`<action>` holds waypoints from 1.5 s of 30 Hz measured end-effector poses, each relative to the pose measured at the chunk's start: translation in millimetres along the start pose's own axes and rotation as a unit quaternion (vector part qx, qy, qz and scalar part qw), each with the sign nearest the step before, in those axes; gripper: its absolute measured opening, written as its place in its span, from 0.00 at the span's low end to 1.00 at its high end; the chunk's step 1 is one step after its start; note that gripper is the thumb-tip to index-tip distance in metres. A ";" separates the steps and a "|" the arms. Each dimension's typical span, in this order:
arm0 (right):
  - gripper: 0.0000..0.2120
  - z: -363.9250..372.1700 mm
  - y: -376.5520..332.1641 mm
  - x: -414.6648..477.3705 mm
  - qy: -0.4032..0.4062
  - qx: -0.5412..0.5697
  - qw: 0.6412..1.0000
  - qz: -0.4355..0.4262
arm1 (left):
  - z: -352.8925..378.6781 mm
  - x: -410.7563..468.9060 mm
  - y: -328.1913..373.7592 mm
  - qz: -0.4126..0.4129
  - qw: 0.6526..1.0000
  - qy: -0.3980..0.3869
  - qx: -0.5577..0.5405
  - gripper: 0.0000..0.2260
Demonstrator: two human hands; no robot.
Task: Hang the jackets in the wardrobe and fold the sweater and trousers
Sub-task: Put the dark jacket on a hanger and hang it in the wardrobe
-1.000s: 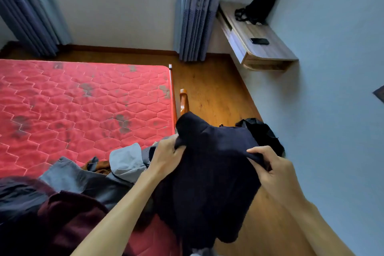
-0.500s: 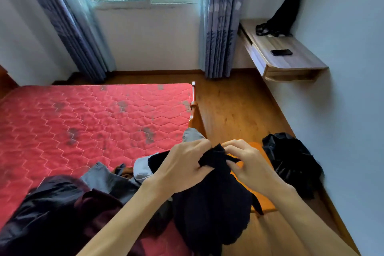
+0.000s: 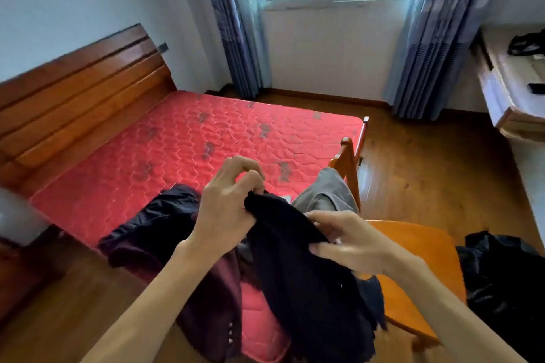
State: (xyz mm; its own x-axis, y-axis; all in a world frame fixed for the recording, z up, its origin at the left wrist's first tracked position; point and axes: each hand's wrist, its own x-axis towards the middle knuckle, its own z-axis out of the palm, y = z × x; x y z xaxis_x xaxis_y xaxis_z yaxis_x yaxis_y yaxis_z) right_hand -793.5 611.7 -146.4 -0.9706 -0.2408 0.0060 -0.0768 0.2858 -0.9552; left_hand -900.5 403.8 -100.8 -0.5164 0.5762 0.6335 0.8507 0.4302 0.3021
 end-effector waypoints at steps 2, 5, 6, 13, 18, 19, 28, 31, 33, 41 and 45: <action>0.16 13.6 -9.1 0.0 -0.071 0.025 0.997 -0.011 | -13.6 -4.8 1.5 -0.064 0.996 0.046 0.029 0.18; 0.32 19.2 -8.5 10.6 -0.039 0.076 0.996 -0.004 | -36.5 -12.6 15.6 -0.235 0.958 0.135 -0.097 0.22; 0.26 18.8 -7.8 17.8 0.002 0.062 0.998 -0.024 | -44.0 -13.3 23.2 -0.275 0.928 0.165 -0.191 0.19; 0.20 70.0 -67.8 90.4 -0.082 -0.188 0.940 -0.274 | -98.5 -26.4 63.2 -0.304 0.863 0.194 -0.353 0.17; 0.04 122.7 -94.5 100.5 -0.006 -0.121 0.947 -0.297 | -157.7 -72.9 44.7 -0.250 0.946 0.167 -0.120 0.17; 0.02 128.3 -99.5 101.5 0.044 -0.119 0.946 -0.300 | -171.2 -85.1 40.2 -0.226 0.965 0.130 -0.042 0.17; 0.16 200.0 -167.9 76.3 0.116 -0.145 0.933 -0.309 | -176.8 -190.3 99.4 -0.217 0.924 0.308 0.065 0.08; 0.15 219.9 -192.5 70.4 0.096 -0.253 0.914 -0.302 | -159.6 -211.2 114.4 -0.189 0.943 0.273 0.025 0.08; 0.16 237.0 -205.1 59.9 0.091 -0.290 0.905 -0.297 | -154.9 -228.2 111.2 -0.255 0.928 0.267 0.057 0.11; 0.16 281.9 -233.4 12.2 0.101 -0.249 0.910 -0.315 | -153.9 -306.5 102.2 -0.404 0.885 0.172 0.154 0.19; 0.16 300.6 -250.1 -11.0 0.098 -0.208 0.907 -0.353 | -154.9 -328.7 114.5 -0.368 0.914 0.169 0.016 0.20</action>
State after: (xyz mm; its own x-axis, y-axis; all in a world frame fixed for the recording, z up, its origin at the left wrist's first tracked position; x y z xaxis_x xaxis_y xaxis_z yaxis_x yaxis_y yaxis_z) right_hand -695.0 264.1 3.5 -0.6643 -0.3428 0.6642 -0.7353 0.4596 -0.4981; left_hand -618.1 156.0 -164.1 -0.8833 -0.1224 0.4526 0.2794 0.6377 0.7178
